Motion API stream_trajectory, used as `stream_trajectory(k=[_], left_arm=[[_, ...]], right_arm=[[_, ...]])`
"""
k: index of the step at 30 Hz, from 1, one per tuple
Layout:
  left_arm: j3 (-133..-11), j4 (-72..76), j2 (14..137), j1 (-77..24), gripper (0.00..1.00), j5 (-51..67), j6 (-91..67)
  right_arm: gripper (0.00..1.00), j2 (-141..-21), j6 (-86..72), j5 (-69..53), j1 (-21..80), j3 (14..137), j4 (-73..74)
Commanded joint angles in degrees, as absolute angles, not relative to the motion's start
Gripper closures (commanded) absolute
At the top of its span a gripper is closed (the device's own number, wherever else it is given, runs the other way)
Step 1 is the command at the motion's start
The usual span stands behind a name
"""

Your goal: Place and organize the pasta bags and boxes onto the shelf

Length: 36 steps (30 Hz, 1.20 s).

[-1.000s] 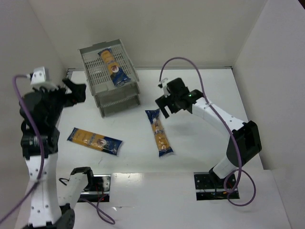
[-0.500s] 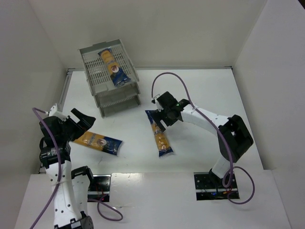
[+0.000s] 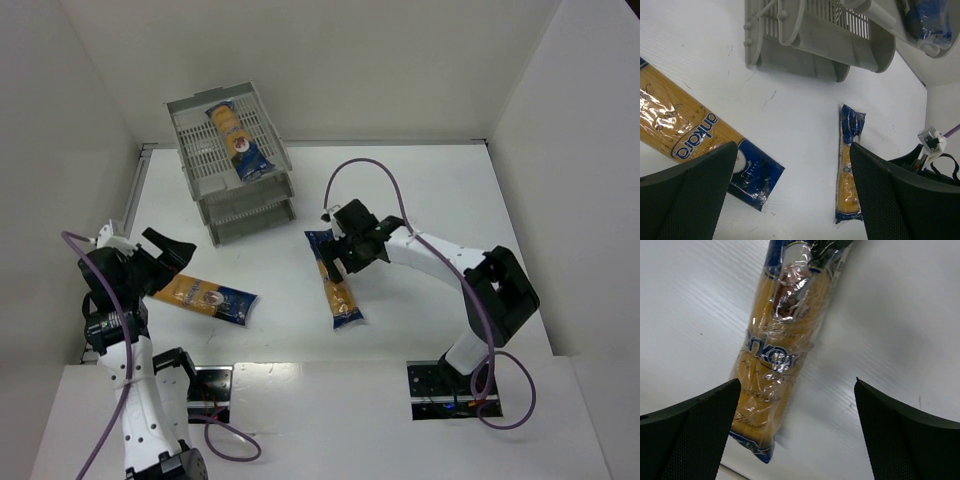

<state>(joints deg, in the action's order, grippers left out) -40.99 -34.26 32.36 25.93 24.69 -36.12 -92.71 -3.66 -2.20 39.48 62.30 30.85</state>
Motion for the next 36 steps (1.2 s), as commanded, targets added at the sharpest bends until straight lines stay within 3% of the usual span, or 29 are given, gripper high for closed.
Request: stream_trajectory(k=[1,5,15,19,24,29,36], left_arm=[[-41.04,-31.99,31.73,27.07,0.0,26.63,-36.74],[-41.04,-31.99,31.73,27.07,0.0,26.02,-36.74],[-41.04,-31.99,30.67,27.07,0.0,26.02,-37.27],[-41.04,-32.52,30.06,27.07,0.0,26.02,-37.27],[-41.04,-32.52,29.53,27.07,0.0,26.02,-37.79],[-40.52,-31.99,29.53,27.6,0.0,26.02,-37.79],[-40.52,-31.99,30.23,27.6,0.0,25.49,-37.79]], right_arm=[[0.01,-89.47,-7.81,-6.14,39.55,63.63,28.74],[0.01,-92.45,-10.63,-7.39,41.91,61.44,25.14],[0.08,-99.23,-16.78,12.28,45.62,59.59,24.61],[0.1,-101.34,-16.79,13.97,45.62,58.97,24.61],[0.37,-104.23,-15.12,13.97,46.85,59.59,23.2],[1.0,-104.24,-11.53,6.72,46.85,56.96,20.48],[1.0,-94.85,-3.43,-12.62,46.85,65.37,26.19]])
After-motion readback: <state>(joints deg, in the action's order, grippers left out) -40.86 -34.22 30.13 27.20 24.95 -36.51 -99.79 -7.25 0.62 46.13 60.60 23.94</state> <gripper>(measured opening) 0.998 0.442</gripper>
